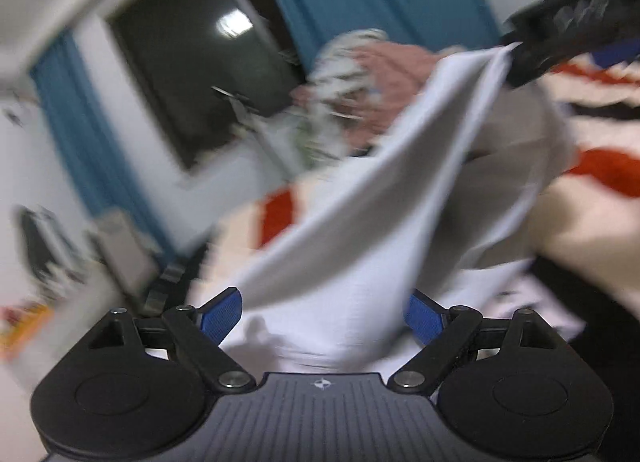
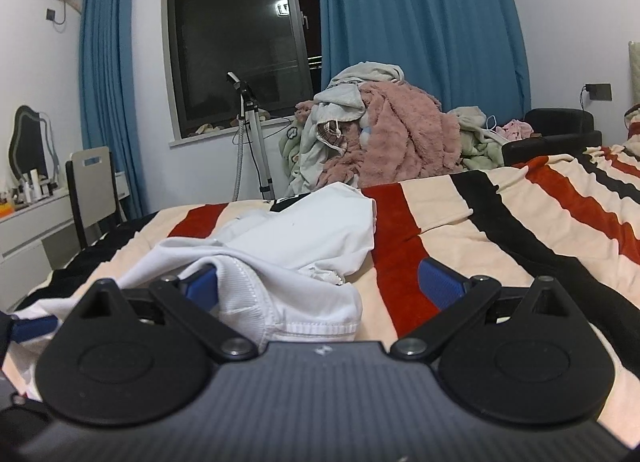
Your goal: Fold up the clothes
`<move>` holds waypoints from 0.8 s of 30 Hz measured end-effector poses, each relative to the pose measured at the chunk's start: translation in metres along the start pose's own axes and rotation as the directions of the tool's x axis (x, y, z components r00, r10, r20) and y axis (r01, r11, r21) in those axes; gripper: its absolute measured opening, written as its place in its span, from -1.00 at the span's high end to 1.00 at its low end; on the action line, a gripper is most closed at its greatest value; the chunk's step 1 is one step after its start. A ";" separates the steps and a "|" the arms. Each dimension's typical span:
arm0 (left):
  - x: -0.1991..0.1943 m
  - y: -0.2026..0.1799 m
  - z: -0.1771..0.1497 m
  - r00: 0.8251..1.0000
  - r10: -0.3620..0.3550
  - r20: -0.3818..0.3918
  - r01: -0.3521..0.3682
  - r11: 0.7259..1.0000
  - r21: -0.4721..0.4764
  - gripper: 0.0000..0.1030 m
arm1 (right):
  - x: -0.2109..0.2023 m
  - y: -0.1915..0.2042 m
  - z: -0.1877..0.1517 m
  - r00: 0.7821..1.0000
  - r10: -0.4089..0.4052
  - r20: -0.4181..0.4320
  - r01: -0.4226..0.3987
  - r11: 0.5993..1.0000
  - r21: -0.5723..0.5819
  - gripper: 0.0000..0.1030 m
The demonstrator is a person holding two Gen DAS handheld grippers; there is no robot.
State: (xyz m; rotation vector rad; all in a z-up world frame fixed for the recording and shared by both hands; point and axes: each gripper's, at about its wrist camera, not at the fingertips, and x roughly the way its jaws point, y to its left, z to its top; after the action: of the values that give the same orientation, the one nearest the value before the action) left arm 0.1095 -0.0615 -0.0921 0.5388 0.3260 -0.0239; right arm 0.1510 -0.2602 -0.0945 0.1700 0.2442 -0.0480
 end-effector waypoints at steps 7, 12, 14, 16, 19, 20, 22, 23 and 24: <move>-0.040 0.039 0.011 0.994 0.050 0.094 -0.031 0.981 -0.190 -0.89 | 0.002 -0.002 0.001 1.000 -0.020 -0.008 0.020 1.000 0.010 -0.98; -0.069 0.068 0.020 0.984 0.095 0.154 -0.041 0.946 -0.323 -0.92 | 0.010 0.001 -0.005 0.996 -0.042 -0.081 0.039 0.998 -0.040 -0.99; -0.080 0.079 0.023 0.978 0.115 0.176 -0.042 0.926 -0.375 -0.92 | 0.016 0.003 -0.010 0.990 -0.055 -0.127 0.047 0.996 -0.071 -0.99; -0.083 0.085 0.022 0.979 0.118 0.163 -0.044 0.916 -0.399 -0.93 | 0.014 0.001 -0.010 0.990 -0.075 -0.122 0.067 0.996 -0.066 -0.99; -0.080 0.091 0.017 0.987 0.107 0.118 -0.050 0.910 -0.412 -0.94 | 0.006 -0.006 -0.005 0.992 -0.101 -0.071 0.099 0.995 -0.028 -0.99; -0.079 0.093 0.015 0.989 0.104 0.102 -0.052 0.908 -0.416 -0.94 | 0.002 -0.009 -0.003 0.993 -0.109 -0.044 0.108 0.994 -0.014 -0.99; -0.075 0.093 0.014 0.991 0.096 0.092 -0.048 0.905 -0.422 -0.94 | -0.017 -0.011 0.009 0.991 -0.113 0.077 0.113 0.994 0.005 -0.99; -0.073 0.093 0.014 0.991 0.090 0.095 -0.042 0.905 -0.423 -0.94 | -0.024 -0.010 0.014 0.987 -0.113 0.118 0.114 0.994 -0.001 -0.99; -0.072 0.092 0.014 0.992 0.078 0.101 -0.029 0.907 -0.421 -0.94 | -0.031 -0.009 0.018 0.982 -0.113 0.152 0.115 0.993 -0.006 -0.99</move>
State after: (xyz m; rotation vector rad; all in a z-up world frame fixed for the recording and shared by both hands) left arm 0.0551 0.0055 -0.0122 0.1167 0.1931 0.0673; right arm 0.1249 -0.2711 -0.0715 0.1370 0.1020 -0.1727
